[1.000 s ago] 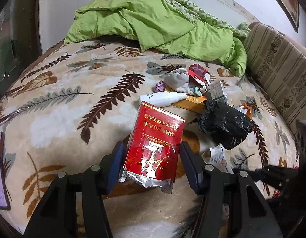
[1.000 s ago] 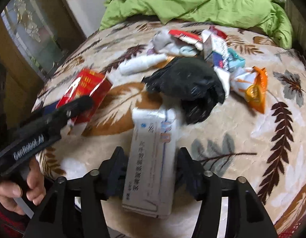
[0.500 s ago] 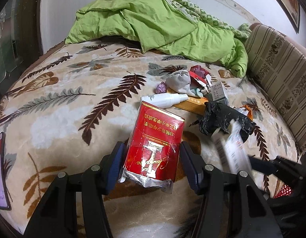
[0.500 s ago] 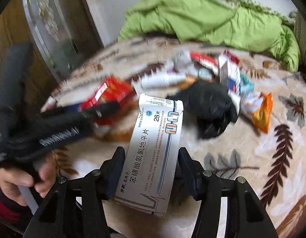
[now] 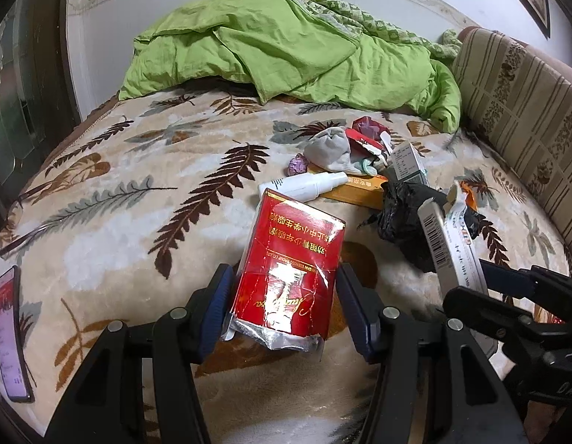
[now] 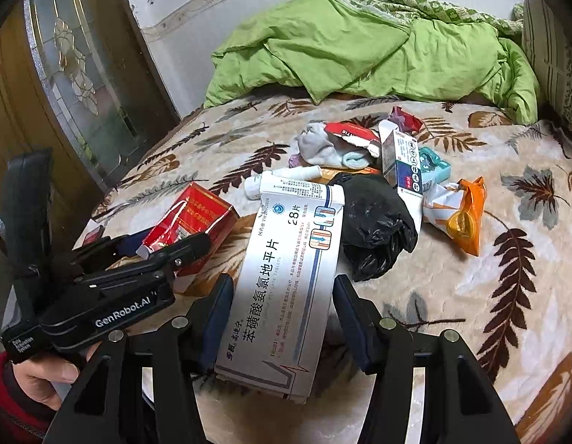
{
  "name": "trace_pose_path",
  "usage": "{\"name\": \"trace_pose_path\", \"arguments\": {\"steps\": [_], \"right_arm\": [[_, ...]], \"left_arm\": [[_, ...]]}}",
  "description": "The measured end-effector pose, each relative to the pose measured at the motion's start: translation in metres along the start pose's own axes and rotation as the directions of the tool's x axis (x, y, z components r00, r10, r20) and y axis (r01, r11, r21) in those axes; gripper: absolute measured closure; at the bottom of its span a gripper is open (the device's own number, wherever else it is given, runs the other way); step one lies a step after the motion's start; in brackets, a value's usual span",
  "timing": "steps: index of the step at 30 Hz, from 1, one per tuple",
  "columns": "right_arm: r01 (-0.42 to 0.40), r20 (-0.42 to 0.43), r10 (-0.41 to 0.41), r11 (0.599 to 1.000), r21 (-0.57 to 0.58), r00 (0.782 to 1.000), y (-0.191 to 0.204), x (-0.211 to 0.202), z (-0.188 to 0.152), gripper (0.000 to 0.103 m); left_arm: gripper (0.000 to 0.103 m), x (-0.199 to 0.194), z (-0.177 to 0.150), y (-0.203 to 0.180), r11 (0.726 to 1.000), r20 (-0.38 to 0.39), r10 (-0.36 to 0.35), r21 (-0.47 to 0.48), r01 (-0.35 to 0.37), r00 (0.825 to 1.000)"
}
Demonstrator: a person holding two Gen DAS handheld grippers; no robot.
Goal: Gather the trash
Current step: 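Lift the red pack with the left tool while the right tool lifts the white box, then carry both items to the red basket and open both tools over it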
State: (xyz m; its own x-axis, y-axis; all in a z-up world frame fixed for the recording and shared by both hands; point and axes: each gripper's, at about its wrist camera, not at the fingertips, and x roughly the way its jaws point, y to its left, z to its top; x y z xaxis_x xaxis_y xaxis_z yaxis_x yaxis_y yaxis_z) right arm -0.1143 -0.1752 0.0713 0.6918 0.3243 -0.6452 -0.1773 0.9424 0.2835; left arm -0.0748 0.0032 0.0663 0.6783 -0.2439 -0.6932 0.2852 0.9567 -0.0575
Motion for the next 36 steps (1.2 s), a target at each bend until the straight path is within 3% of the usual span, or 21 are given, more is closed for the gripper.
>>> {"name": "trace_pose_path", "arguments": {"steps": [6, 16, 20, 24, 30, 36], "right_arm": [[-0.049, 0.033, 0.048, 0.998, 0.027, 0.998, -0.002, -0.009, 0.000, 0.044], [-0.049, 0.062, 0.042, 0.993, 0.110, 0.997, -0.015, -0.031, -0.007, 0.044], [-0.051, 0.068, 0.040, 0.984, 0.171, 0.997, -0.027, -0.057, -0.018, 0.044], [-0.036, 0.087, 0.016, 0.973, 0.226, 0.996, -0.042, -0.095, -0.029, 0.044], [0.047, 0.150, -0.098, 0.948, 0.316, 0.984, -0.078, -0.172, -0.050, 0.044], [0.163, 0.171, -0.270, 0.870, 0.466, 0.948, -0.138, -0.250, -0.092, 0.044]], "left_arm": [[0.047, -0.002, 0.000, -0.003, 1.000, 0.014, 0.019, 0.022, -0.019, 1.000], [0.047, -0.017, -0.003, -0.016, 0.995, 0.070, 0.049, 0.082, -0.055, 0.996], [0.047, -0.029, -0.008, -0.032, 0.994, 0.050, -0.043, 0.100, 0.038, 0.998], [0.047, -0.043, -0.012, -0.063, 0.978, 0.029, -0.147, 0.154, 0.141, 0.989], [0.047, -0.068, -0.005, -0.131, 0.920, -0.008, -0.319, 0.239, 0.312, 0.948], [0.046, -0.086, -0.007, -0.222, 0.808, -0.101, -0.468, 0.353, 0.472, 0.878]]}}
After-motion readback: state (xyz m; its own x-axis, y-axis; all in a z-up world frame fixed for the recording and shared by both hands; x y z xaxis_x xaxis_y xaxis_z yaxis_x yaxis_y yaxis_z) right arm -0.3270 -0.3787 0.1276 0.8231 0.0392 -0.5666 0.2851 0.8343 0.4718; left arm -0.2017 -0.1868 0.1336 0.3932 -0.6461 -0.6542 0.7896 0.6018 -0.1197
